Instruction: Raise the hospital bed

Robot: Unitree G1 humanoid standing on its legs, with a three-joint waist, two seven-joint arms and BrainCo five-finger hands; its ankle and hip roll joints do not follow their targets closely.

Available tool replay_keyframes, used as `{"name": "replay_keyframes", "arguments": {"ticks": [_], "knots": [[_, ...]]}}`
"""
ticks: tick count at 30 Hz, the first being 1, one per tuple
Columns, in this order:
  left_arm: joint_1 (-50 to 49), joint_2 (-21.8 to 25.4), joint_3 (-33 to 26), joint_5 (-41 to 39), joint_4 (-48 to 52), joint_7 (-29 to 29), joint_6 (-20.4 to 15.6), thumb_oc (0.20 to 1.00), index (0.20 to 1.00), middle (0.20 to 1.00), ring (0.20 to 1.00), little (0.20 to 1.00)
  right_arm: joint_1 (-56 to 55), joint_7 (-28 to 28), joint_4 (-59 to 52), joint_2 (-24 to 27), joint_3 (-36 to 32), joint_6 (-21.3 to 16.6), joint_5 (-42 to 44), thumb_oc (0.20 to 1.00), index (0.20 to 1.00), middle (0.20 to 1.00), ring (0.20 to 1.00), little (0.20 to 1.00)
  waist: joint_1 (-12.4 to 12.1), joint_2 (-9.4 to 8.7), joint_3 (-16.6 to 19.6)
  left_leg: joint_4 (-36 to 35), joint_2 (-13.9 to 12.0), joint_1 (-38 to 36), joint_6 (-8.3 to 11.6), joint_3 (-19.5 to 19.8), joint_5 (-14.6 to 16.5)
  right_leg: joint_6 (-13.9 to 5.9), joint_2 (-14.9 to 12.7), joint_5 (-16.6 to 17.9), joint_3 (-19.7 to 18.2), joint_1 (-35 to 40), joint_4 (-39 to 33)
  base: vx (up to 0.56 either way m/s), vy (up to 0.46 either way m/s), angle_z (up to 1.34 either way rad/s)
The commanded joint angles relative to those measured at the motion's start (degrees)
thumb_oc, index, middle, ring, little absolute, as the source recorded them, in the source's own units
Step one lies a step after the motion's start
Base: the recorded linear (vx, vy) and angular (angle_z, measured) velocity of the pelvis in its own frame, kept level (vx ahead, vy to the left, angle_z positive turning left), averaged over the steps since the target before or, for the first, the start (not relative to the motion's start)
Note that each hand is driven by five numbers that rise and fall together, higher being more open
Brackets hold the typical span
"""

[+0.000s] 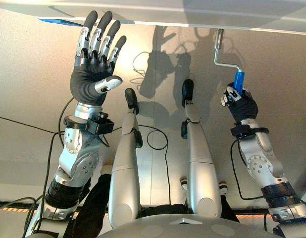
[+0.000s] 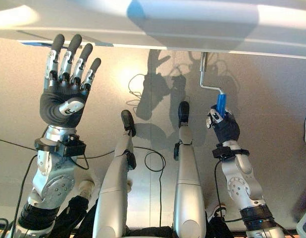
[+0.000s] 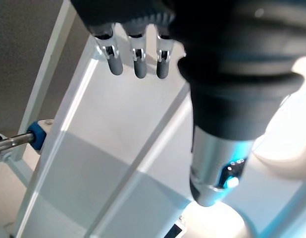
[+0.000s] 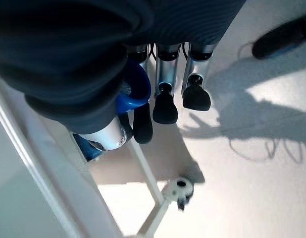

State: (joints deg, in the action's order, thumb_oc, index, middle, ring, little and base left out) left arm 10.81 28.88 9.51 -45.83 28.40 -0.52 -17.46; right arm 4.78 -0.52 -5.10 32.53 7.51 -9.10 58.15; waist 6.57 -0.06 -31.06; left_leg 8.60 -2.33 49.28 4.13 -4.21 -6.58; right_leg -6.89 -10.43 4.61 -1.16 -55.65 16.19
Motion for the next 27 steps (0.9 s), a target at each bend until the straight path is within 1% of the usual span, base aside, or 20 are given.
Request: {"name": "replay_keyframes", "arguments": {"ticks": [1, 2, 3, 4, 6, 7, 8, 9, 13, 15, 17, 19, 20, 22, 23, 24, 25, 26, 27], "knots": [[-2.7, 3.2, -1.5, -0.6, 7.2, -2.5, -2.1, 1.0, 1.0, 1.0, 1.0, 1.0, 2.9, -9.6, -17.5, 5.0, -3.8, -8.3, 4.3, 0.2, 0.2, 0.2, 0.2, 0.2, 0.4, -2.97, 1.3, 4.1, 0.6, -2.6, -0.09, 1.2, 4.3, -3.0, 2.4, 1.3, 3.5, 4.8, -2.2, 0.0, 0.0, 0.0], [-2.4, 3.0, -0.6, -0.8, 7.0, -2.7, -2.0, 1.0, 1.0, 1.0, 1.0, 1.0, 4.3, -9.8, -17.3, 4.4, -1.0, -7.5, 5.3, 0.2, 0.2, 0.2, 0.2, 0.2, 0.0, -2.88, 1.3, 4.3, 0.6, -2.5, -0.15, 1.3, 4.3, -2.95, 2.3, 1.3, 3.7, 4.8, -2.2, 0.0, 0.0, 0.0], [-2.4, 3.0, -0.7, -0.8, 7.0, -2.7, -2.0, 1.0, 1.0, 1.0, 1.0, 1.0, 4.3, -9.8, -17.3, 4.3, -0.9, -7.5, 5.3, 0.2, 0.2, 0.2, 0.2, 0.2, 0.1, -2.89, 1.3, 4.3, 0.6, -2.5, -0.15, 1.3, 4.3, -2.95, 2.3, 1.3, 3.7, 4.8, -2.2, 0.0, 0.0, 0.0], [-1.3, 2.8, 1.0, -1.4, 5.9, -2.6, -2.1, 1.0, 1.0, 1.0, 1.0, 1.0, 8.5, -10.1, -16.5, 2.0, 5.6, -6.1, 5.7, 0.2, 0.2, 0.2, 0.2, 0.2, -0.7, -2.54, 1.3, 4.3, 0.7, -2.4, -0.29, 1.4, 4.2, -2.84, 2.1, 1.3, 3.8, 4.8, -2.3, 0.0, 0.0, 0.0], [0.1, 2.1, 2.1, -1.6, 4.4, -2.1, -2.2, 1.0, 1.0, 1.0, 1.0, 1.0, 12.4, -10.6, -15.0, -0.4, 10.3, -4.9, 6.4, 0.2, 0.2, 0.2, 0.2, 0.2, -1.4, -2.28, 1.3, 4.4, 0.8, -2.1, -0.4, 1.6, 4.1, -2.71, 2.0, 1.2, 4.0, 4.7, -2.1, 0.0, 0.0, 0.0], [0.9, 1.6, 2.9, -1.6, 3.7, -1.7, -2.2, 1.0, 1.0, 1.0, 1.0, 1.0, 15.2, -10.3, -13.7, -1.7, 13.8, -4.3, 6.2, 0.2, 0.2, 0.2, 0.2, 0.2, -2.0, -1.98, 1.3, 4.4, 0.8, -1.9, -0.42, 1.7, 4.0, -2.64, 1.9, 1.2, 4.2, 4.8, -2.2, 0.0, 0.0, 0.0], [1.5, 1.0, 3.4, -1.7, 3.2, -1.4, -2.1, 1.0, 1.0, 1.0, 1.0, 1.0, 17.0, -10.0, -13.2, -2.4, 15.2, -4.1, 5.7, 0.2, 0.2, 0.2, 0.2, 0.2, -2.3, -1.79, 1.3, 4.3, 0.9, -1.8, -0.45, 1.8, 3.9, -2.63, 1.8, 1.2, 4.3, 4.7, -2.1, 0.0, 0.0, 0.0], [1.5, 1.0, 3.4, -1.7, 3.2, -1.4, -2.1, 1.0, 1.0, 1.0, 1.0, 1.0, 17.0, -10.0, -13.2, -2.4, 15.3, -4.1, 5.7, 0.2, 0.2, 0.2, 0.2, 0.2, -2.3, -1.79, 1.3, 4.3, 0.9, -1.8, -0.45, 1.8, 3.9, -2.63, 1.8, 1.2, 4.3, 4.7, -2.1, 0.0, 0.0, 0.0], [3.4, -2.6, 7.3, -1.7, 0.4, -0.4, -1.9, 1.0, 1.0, 1.0, 1.0, 1.0, 26.0, -8.4, -8.4, -6.1, 21.4, -3.2, 4.8, 0.2, 0.2, 0.2, 0.2, 0.2, -4.3, -0.39, 1.3, 4.5, 1.2, -1.1, -0.64, 2.5, 3.7, -2.52, 1.3, 1.1, 5.2, 4.4, -1.8, 0.01, 0.03, 0.01], [4.0, -2.9, 7.7, -1.5, 0.0, 0.0, -1.8, 1.0, 1.0, 1.0, 1.0, 1.0, 28.2, -7.6, -6.9, -6.6, 22.5, -3.1, 4.1, 0.2, 0.2, 0.2, 0.2, 0.2, -4.6, -0.17, 1.3, 4.5, 1.3, -1.0, -0.67, 2.6, 3.7, -2.49, 1.2, 1.1, 5.3, 4.4, -1.8, 0.01, 0.028, 0.04], [5.1, -3.9, 9.1, -1.5, -0.7, 0.3, -1.9, 1.0, 1.0, 1.0, 1.0, 1.0, 33.2, -5.8, -0.7, -8.8, 25.4, -2.4, 2.4, 0.2, 0.2, 0.2, 0.2, 0.2, -5.5, 0.55, 1.3, 4.7, 1.6, -0.9, -0.77, 2.8, 3.8, -2.48, 0.8, 1.0, 5.5, 4.3, -1.6, 0.01, 0.043, 0.02], [5.5, -4.1, 9.4, -1.7, -0.8, 0.6, -1.9, 1.0, 1.0, 1.0, 1.0, 1.0, 34.6, -5.3, 1.4, -9.6, 25.7, -2.1, 1.6, 0.2, 0.2, 0.2, 0.2, 0.2, -5.8, 0.78, 1.3, 4.7, 1.7, -0.8, -0.78, 2.9, 3.8, -2.48, 0.8, 1.0, 5.5, 4.3, -1.6, 0.0, 0.014, 0.02], [6.3, -4.4, 10.2, -2.1, -0.9, 0.9, -2.1, 1.0, 1.0, 1.0, 1.0, 1.0, 37.9, -3.1, 8.2, -11.9, 26.7, -1.8, -0.1, 0.2, 0.2, 0.2, 0.2, 0.2, -6.4, 1.32, 1.3, 4.9, 1.8, -0.6, -0.88, 3.1, 4.0, -2.47, 0.6, 0.9, 5.4, 4.3, -1.6, 0.01, 0.036, 0.05], [6.3, -4.5, 11.0, -2.7, -0.4, 1.0, -2.2, 1.0, 1.0, 1.0, 1.0, 1.0, 40.8, -1.2, 15.8, -15.3, 26.4, -1.4, -1.1, 0.2, 0.2, 0.2, 0.2, 0.2, -7.2, 1.88, 1.3, 5.2, 1.9, -0.4, -0.92, 3.2, 4.1, -2.44, 0.5, 0.9, 5.4, 4.3, -1.6, 0.01, 0.037, 0.08], [6.4, -4.2, 11.2, -2.8, 0.1, 1.0, -2.2, 1.0, 1.0, 1.0, 1.0, 1.0, 42.8, 0.3, 21.6, -17.0, 26.1, -1.3, -3.0, 0.2, 0.2, 0.2, 0.2, 0.2, -7.7, 2.29, 1.3, 5.3, 2.0, -0.2, -0.92, 3.3, 4.1, -2.41, 0.5, 0.9, 5.3, 4.2, -1.7, 0.01, 0.027, 0.07], [6.2, -4.0, 11.4, -3.2, 0.3, 0.8, -2.2, 1.0, 1.0, 1.0, 1.0, 1.0, 44.0, 1.2, 25.2, -17.8, 25.7, -0.8, -5.1, 0.2, 0.2, 0.2, 0.2, 0.2, -8.1, 2.63, 1.3, 5.3, 2.1, -0.2, -0.93, 3.3, 4.1, -2.39, 0.4, 0.9, 5.2, 4.2, -1.7, 0.0, 0.0, 0.0], [6.2, -4.0, 11.4, -3.2, 0.3, 0.8, -2.2, 1.0, 1.0, 1.0, 1.0, 1.0, 44.0, 1.2, 25.2, -17.9, 25.7, -0.8, -5.1, 0.2, 0.2, 0.2, 0.2, 0.2, -8.1, 2.62, 1.3, 5.3, 2.1, -0.2, -0.93, 3.3, 4.1, -2.39, 0.4, 0.9, 5.2, 4.2, -1.7, 0.0, 0.0, 0.0], [6.7, -3.8, 12.1, -3.2, 0.3, 1.0, -2.3, 1.0, 1.0, 1.0, 1.0, 1.0, 45.0, 3.0, 30.3, -19.4, 25.3, -0.8, -5.6, 0.2, 0.2, 0.2, 0.2, 0.2, -8.5, 2.9, 1.3, 5.5, 2.1, 0.1, -0.96, 3.3, 4.2, -2.33, 0.4, 0.9, 5.2, 4.0, -1.6, 0.01, 0.035, 0.02], [7.1, -3.5, 12.6, -2.8, 0.5, 1.2, -2.1, 1.0, 1.0, 1.0, 1.0, 1.0, 47.4, 5.3, 36.6, -20.2, 24.7, 0.3, -10.8, 0.2, 0.2, 0.2, 0.2, 0.2, -9.0, 3.3, 1.3, 5.5, 2.1, 0.1, -0.93, 3.4, 4.3, -2.33, 0.4, 0.8, 5.2, 4.0, -1.7, 0.01, 0.049, 0.02]]}}
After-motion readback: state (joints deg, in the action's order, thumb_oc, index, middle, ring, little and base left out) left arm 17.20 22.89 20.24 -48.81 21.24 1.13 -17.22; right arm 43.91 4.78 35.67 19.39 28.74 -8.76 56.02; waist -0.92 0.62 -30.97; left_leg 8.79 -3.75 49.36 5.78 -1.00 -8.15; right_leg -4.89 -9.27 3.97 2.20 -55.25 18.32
